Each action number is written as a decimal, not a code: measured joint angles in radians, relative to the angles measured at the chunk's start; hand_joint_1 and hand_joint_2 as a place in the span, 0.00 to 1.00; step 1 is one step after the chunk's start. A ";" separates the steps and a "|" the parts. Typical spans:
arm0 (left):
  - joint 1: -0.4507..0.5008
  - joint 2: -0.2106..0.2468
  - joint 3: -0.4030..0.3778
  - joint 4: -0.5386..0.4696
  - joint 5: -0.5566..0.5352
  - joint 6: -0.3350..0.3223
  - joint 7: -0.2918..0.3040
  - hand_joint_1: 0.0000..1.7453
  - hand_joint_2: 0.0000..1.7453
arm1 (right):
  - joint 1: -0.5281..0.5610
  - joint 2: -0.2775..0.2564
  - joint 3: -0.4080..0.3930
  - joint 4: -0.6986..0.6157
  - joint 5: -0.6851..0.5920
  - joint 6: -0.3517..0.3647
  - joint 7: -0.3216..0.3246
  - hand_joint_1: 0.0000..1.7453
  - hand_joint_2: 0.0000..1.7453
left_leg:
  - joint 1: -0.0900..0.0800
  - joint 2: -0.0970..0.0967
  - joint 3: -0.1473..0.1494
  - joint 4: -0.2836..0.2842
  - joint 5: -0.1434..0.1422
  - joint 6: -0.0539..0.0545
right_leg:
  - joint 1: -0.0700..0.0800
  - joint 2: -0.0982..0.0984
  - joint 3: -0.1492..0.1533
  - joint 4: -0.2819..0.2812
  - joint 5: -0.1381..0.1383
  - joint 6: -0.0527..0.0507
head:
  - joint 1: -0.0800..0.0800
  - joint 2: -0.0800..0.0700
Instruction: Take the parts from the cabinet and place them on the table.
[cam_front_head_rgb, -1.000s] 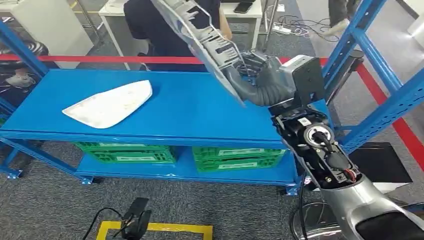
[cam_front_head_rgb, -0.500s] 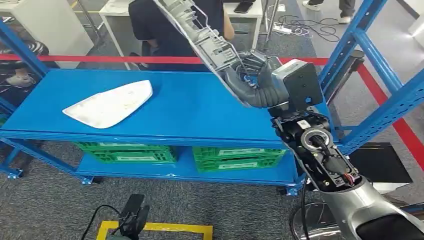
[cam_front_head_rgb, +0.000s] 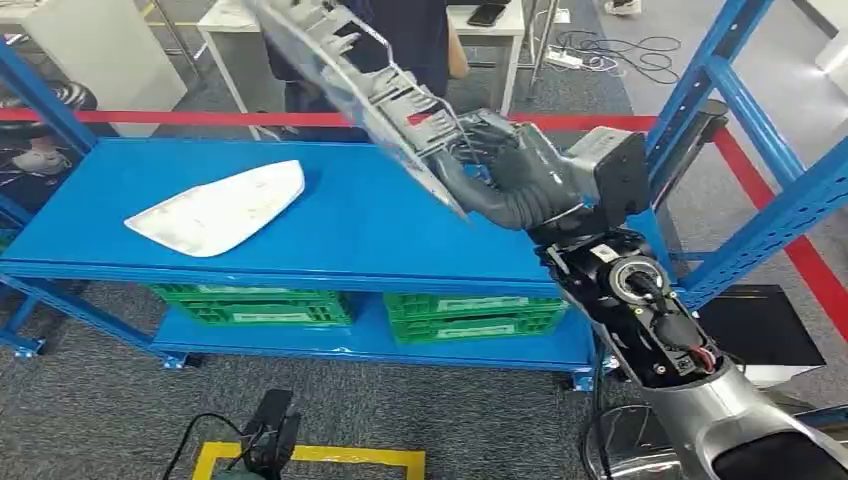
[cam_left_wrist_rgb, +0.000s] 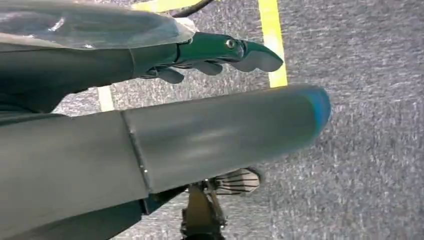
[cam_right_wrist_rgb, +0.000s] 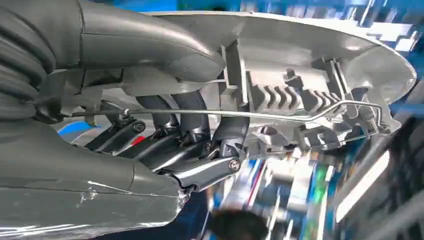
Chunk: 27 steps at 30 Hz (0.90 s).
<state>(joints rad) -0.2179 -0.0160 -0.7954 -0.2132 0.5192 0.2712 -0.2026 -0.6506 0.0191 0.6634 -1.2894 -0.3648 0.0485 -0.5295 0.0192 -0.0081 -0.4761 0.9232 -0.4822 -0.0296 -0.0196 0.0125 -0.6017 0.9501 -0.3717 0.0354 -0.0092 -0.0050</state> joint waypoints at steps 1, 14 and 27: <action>-0.001 0.000 0.000 0.000 0.000 0.000 0.002 0.00 0.00 | 0.001 0.000 0.002 0.000 -0.007 0.013 -0.004 1.00 1.00 | 0.000 0.000 0.000 0.000 0.000 0.000 | 0.000 0.000 0.000 0.000 0.000 0.000 | 0.000 0.000; -0.002 -0.003 0.000 0.000 0.001 -0.002 0.005 0.00 0.00 | 0.012 0.001 0.002 0.003 -0.039 0.047 -0.010 1.00 1.00 | 0.000 -0.001 -0.001 0.000 0.000 0.000 | 0.000 -0.001 0.000 0.000 0.000 0.000 | 0.000 0.000; -0.002 -0.003 0.000 0.000 0.005 -0.016 0.008 0.00 0.00 | 0.018 0.001 -0.009 0.040 -0.252 0.238 -0.008 1.00 1.00 | 0.000 -0.001 -0.001 0.000 0.000 0.000 | 0.000 0.000 0.000 0.000 0.000 0.000 | 0.000 0.000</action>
<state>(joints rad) -0.2198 -0.0195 -0.7954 -0.2132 0.5245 0.2548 -0.1949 -0.6330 0.0202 0.6542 -1.2490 -0.6172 0.2865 -0.5379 0.0192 -0.0090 -0.4767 0.9232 -0.4822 -0.0296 -0.0196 0.0120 -0.6017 0.9501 -0.3717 0.0354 -0.0092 -0.0050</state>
